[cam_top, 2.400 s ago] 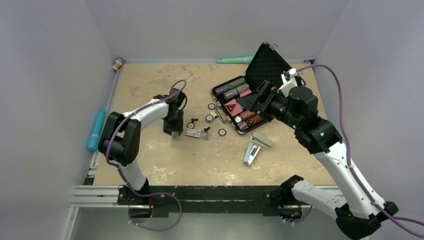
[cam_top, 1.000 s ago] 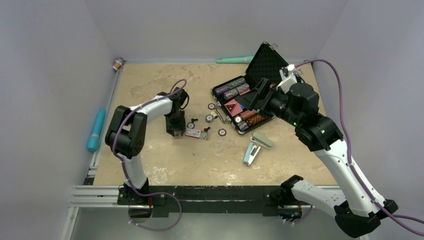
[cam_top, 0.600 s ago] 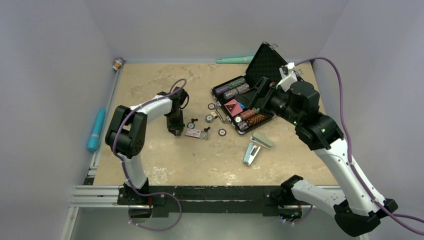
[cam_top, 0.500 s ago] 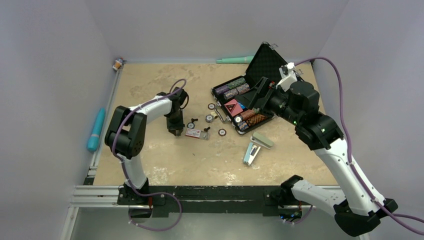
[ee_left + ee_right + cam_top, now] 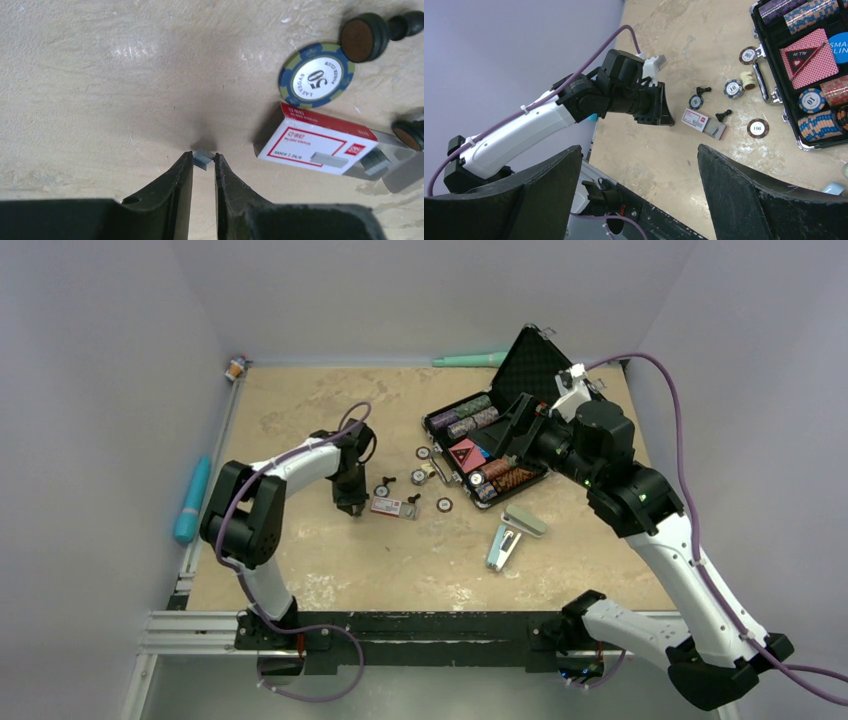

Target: Unload the staples from the stapler

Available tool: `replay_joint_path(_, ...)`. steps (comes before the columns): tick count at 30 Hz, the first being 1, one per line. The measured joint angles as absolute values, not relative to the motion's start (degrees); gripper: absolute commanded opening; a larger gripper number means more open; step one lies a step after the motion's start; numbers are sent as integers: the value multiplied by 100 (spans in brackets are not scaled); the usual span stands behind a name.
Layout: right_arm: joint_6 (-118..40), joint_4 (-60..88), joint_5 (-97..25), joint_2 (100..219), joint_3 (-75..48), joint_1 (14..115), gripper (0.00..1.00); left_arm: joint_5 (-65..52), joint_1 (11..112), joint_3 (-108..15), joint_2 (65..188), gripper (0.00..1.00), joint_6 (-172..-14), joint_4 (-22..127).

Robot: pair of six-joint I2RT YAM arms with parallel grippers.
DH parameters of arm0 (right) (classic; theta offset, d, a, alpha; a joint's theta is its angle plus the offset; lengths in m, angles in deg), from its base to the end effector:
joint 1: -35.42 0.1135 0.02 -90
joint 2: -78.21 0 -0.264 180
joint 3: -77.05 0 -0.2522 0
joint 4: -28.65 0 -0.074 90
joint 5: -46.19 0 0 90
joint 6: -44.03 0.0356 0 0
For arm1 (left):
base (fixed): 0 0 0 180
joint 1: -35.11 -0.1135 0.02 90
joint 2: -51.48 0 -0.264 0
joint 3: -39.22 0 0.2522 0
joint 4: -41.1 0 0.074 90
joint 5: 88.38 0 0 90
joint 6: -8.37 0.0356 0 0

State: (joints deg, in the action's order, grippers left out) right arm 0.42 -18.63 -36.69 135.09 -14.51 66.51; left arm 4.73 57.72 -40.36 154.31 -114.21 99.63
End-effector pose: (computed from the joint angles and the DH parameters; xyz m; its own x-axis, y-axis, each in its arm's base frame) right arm 0.1655 0.1049 0.4370 -0.6050 0.4742 -0.6396 -0.2559 0.6449 0.7201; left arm 0.3017 -0.1236 0.1629 -0.9727 -0.1773 -0.1494 -0.1745 0.9841 -0.0317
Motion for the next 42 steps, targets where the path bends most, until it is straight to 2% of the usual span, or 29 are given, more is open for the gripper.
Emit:
replay_joint_path(17,138,-1845,-3672,13474,-1453,6651,90,390,6115,-4021,14323,20,-11203,10317)
replay_joint_path(29,398,-1749,-3698,13076,-1609,6651,90,-314,6614,-4550,14666,19,-10584,10167)
replay_joint_path(42,562,-1762,-3870,12694,-1921,6651,89,-178,6631,-4777,14694,20,-10525,10418)
